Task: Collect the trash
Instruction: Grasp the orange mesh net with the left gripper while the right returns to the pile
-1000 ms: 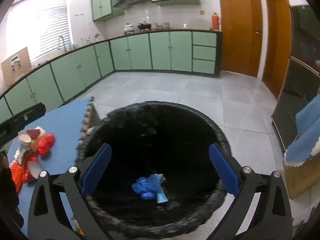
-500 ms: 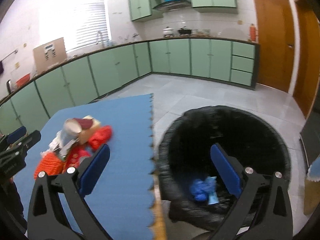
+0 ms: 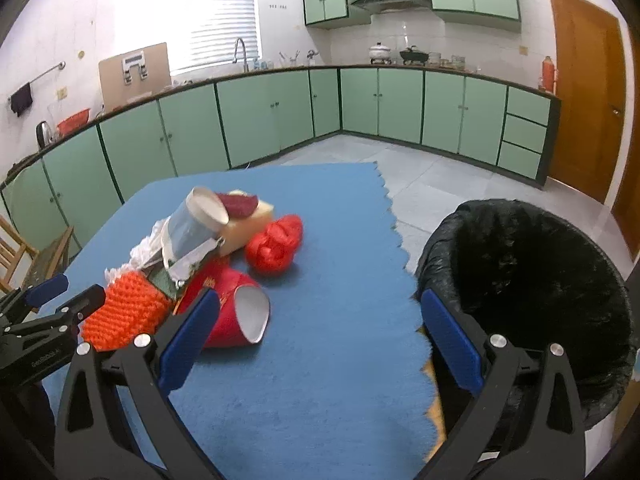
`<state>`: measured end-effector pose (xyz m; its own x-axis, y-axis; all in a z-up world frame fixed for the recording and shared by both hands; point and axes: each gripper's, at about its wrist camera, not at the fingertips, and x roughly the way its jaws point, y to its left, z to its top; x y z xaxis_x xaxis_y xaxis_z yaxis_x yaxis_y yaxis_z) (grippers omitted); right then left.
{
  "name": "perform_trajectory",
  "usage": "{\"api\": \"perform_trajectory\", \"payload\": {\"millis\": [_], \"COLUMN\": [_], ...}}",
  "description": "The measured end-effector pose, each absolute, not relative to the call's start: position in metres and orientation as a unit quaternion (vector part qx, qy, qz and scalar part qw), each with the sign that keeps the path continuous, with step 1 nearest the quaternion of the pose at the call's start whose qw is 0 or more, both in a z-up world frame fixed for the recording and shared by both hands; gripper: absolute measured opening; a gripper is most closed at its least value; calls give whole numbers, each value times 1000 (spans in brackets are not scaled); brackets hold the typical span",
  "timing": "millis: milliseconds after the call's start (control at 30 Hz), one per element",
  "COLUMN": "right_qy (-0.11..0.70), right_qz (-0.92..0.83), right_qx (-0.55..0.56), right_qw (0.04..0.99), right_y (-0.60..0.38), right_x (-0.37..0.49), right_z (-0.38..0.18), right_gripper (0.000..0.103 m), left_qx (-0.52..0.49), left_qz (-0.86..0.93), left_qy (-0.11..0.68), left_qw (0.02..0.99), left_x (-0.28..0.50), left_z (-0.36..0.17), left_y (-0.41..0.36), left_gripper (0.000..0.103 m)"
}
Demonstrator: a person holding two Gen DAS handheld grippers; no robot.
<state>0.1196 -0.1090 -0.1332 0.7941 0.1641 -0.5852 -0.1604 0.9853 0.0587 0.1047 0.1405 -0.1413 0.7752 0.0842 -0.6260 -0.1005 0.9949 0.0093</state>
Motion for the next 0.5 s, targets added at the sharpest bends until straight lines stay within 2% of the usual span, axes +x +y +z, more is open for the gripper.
{"api": "perform_trajectory", "payload": {"millis": [500], "right_qy": [327], "right_qz": [89], "right_qx": [-11], "right_qw": [941], "right_y": [-103], "right_x": [121], "right_z": [-148], "right_gripper": [98], "left_qx": [-45], "left_qz": [47], "left_qy": [406], "left_qw": [912], "left_x": [113], "left_z": [-187], "left_y": [149], "left_gripper": [81]}}
